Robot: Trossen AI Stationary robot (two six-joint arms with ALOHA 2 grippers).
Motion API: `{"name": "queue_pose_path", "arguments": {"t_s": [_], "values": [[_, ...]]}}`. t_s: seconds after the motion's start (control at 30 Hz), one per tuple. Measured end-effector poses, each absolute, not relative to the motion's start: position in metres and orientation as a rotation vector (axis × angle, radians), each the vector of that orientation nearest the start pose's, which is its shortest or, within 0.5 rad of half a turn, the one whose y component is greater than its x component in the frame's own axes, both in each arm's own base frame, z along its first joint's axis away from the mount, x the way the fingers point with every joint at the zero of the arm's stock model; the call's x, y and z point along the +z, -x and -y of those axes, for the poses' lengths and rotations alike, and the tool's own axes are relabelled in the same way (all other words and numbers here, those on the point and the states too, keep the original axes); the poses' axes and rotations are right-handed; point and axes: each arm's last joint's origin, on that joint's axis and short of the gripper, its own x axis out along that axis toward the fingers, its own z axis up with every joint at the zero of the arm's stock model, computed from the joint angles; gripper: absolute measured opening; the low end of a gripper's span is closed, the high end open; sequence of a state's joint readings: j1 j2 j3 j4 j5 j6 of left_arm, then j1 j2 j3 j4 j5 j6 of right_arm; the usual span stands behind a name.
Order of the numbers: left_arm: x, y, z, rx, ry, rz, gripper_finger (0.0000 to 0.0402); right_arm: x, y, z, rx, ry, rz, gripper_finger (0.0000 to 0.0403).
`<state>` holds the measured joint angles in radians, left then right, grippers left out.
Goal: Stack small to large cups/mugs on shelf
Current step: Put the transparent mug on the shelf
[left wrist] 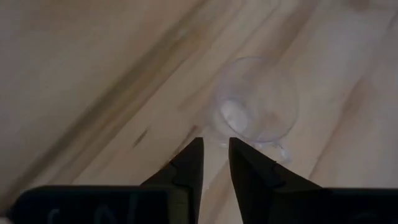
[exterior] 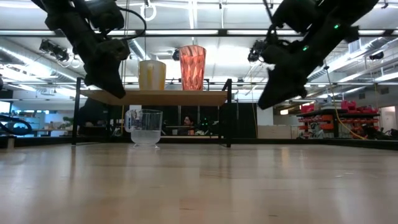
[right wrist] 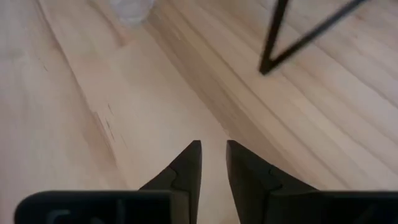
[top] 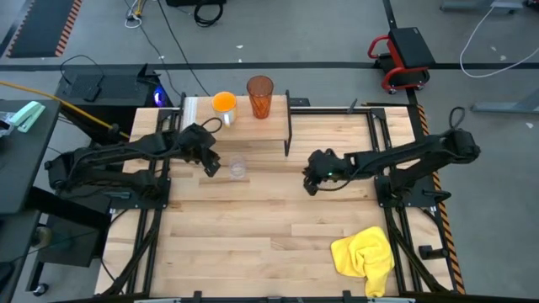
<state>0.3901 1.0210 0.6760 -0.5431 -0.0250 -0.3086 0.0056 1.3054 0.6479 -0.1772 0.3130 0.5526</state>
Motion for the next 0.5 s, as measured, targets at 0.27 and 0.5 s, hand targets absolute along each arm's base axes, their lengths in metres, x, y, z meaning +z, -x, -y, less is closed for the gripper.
{"name": "queue_pose_path", "arguments": {"t_s": [0.27, 0.5], "values": [[0.227, -0.187, -0.066, 0.479, 0.434, -0.754, 0.0087, 0.159, -0.287, 0.007, -0.457, -0.32, -0.668, 0.0078], [0.218, -0.195, -0.062, 0.476, 0.414, -0.805, 0.0081, 0.15, -0.331, 0.005, -0.459, -0.177, -0.583, 0.0077]]}}
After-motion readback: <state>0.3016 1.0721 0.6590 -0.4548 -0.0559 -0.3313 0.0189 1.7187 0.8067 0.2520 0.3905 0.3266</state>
